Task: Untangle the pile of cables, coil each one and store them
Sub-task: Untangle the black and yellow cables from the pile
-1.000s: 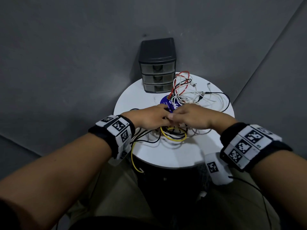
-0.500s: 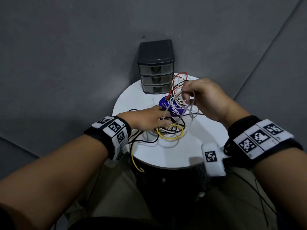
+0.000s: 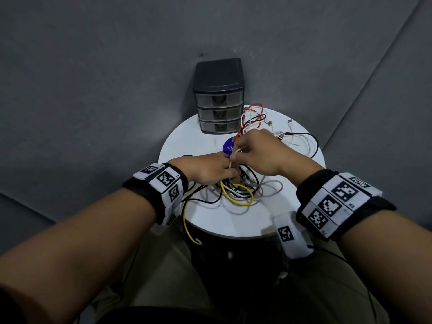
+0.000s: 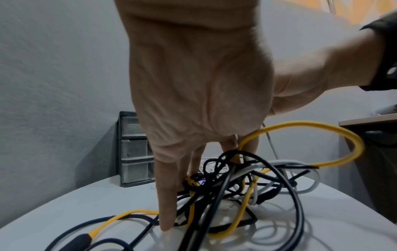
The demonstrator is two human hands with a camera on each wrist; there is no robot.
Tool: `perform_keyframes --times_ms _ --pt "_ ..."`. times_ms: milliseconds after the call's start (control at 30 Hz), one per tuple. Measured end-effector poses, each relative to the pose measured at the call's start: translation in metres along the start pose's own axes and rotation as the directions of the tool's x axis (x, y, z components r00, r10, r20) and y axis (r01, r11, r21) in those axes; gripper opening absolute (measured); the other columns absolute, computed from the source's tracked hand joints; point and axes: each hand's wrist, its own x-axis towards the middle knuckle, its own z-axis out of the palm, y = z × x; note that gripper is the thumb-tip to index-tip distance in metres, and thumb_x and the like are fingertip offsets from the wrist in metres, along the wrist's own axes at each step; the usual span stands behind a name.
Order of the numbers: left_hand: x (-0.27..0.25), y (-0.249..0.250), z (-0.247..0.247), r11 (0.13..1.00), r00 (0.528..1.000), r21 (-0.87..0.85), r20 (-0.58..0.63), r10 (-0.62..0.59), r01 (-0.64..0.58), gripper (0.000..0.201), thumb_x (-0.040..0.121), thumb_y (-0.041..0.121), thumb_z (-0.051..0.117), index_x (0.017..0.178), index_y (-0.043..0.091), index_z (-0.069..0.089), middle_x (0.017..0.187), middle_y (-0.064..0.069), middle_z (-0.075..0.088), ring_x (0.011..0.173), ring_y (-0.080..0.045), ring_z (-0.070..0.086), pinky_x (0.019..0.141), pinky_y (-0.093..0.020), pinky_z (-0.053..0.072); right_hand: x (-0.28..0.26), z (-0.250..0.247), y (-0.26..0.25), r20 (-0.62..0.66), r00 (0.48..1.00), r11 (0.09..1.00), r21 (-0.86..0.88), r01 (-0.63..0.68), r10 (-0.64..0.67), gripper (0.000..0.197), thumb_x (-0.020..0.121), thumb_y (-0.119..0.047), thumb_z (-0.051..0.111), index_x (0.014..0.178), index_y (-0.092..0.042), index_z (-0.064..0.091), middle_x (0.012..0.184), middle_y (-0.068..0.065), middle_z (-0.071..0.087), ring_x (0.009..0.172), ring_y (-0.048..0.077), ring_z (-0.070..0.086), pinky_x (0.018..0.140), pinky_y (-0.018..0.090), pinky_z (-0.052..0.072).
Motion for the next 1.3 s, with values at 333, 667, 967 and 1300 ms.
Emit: perform_keyframes --times_ms 333,667,967,1300 --pt "-0.010 -0.014 0.006 0.993 0.998 0.119 0.044 -0.033 0.028 0.021 0.099 0.053 0.054 0.106 0.033 0.056 0.117 -0.003 0.050 0.109 -0.023 0.052 0.099 -0.037 0.041 0.006 -0.040 0.003 -0.433 0.855 0.611 0.769 0.187 0.284 0.029 0.090 -0.012 0.062 0.063 -0.022 0.066 0.072 0.006 0.060 0.060 0.010 0.041 0.056 0.023 0.032" --pt "-0.011 -0.006 -0.006 0.992 0.999 0.117 0.014 -0.050 0.048 0.023 0.097 0.039 0.064 0.106 0.019 0.060 0.110 -0.004 0.053 0.104 -0.026 0.055 0.093 -0.041 0.046 0.001 -0.045 0.007 -0.433 0.817 0.490 0.844 0.219 0.380 0.013 0.067 -0.017 0.046 0.054 -0.015 0.046 0.056 0.002 0.039 0.051 0.015 0.030 0.050 0.030 0.024" --pt "0.001 0.014 -0.012 0.995 0.991 -0.045 -0.102 0.085 -0.090 0.035 0.083 0.033 0.083 0.110 0.019 0.064 0.112 -0.001 0.060 0.104 -0.019 0.058 0.095 -0.037 0.049 -0.009 -0.034 0.016 -0.277 0.937 0.531 0.838 0.126 0.215 0.016 0.064 -0.016 0.043 0.048 -0.016 0.046 0.051 0.000 0.036 0.054 0.018 0.026 0.053 0.031 0.023" --pt "0.026 0.033 -0.011 0.946 0.979 -0.269 -0.142 0.149 -0.183 0.025 0.098 0.003 0.061 0.118 0.013 0.072 0.112 0.002 0.071 0.102 -0.006 0.065 0.088 -0.014 0.049 -0.017 -0.019 0.023 -0.125 0.992 0.692 0.716 0.092 -0.003 0.008 0.056 -0.008 0.044 0.051 -0.002 0.043 0.049 -0.005 0.040 0.054 0.011 0.033 0.051 0.020 0.030"
